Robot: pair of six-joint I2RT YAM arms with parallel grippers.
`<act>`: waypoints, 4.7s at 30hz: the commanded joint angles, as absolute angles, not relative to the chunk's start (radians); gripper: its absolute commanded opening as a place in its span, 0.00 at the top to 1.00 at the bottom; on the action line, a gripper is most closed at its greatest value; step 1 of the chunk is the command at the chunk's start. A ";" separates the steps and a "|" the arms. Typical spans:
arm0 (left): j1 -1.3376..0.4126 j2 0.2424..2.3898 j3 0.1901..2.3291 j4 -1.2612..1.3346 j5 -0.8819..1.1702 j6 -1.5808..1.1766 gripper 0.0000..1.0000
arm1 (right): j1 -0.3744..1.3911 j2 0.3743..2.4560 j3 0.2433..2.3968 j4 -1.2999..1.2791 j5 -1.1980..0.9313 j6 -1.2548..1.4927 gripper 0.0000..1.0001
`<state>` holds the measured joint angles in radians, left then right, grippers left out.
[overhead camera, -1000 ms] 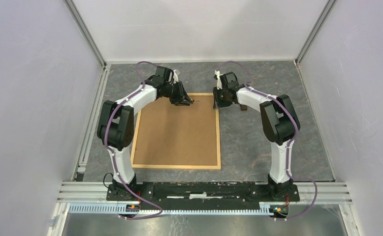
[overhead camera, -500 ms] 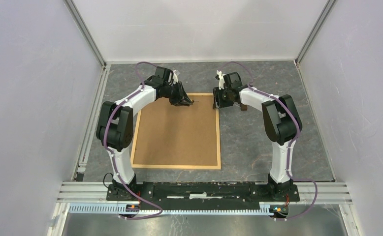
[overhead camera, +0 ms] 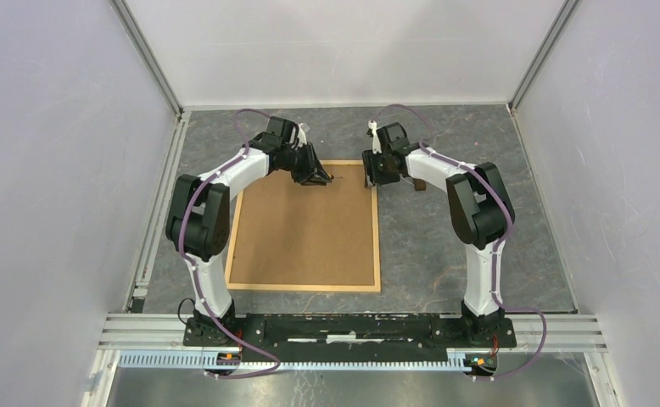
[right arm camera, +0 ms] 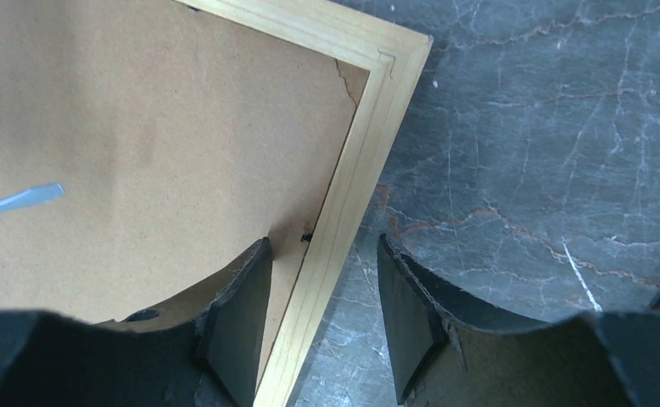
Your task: Take the photo out of the frame
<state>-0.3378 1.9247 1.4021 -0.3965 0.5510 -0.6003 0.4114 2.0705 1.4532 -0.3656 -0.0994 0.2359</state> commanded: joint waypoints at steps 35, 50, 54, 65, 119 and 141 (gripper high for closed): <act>-0.336 1.830 1.339 -0.374 0.586 -0.524 0.98 | 0.317 2.045 1.426 -0.325 -0.413 0.208 0.72; -0.335 1.792 1.327 -0.368 0.570 -0.506 0.98 | 0.372 1.988 1.435 -0.405 -0.193 0.203 0.41; -0.336 1.783 1.318 -0.368 0.566 -0.500 0.98 | 0.375 2.021 1.442 -0.385 -0.181 0.222 0.45; -0.335 1.783 1.315 -0.370 0.562 -0.498 0.98 | 0.376 2.083 1.443 -0.347 -0.131 0.254 0.56; -0.285 1.596 1.115 -0.309 0.593 -0.446 0.98 | 0.401 1.914 1.658 -0.386 -0.276 -0.249 0.14; -0.281 1.605 1.133 -0.325 0.610 -0.408 0.98 | 0.296 1.862 1.210 -0.601 -0.192 -0.668 0.45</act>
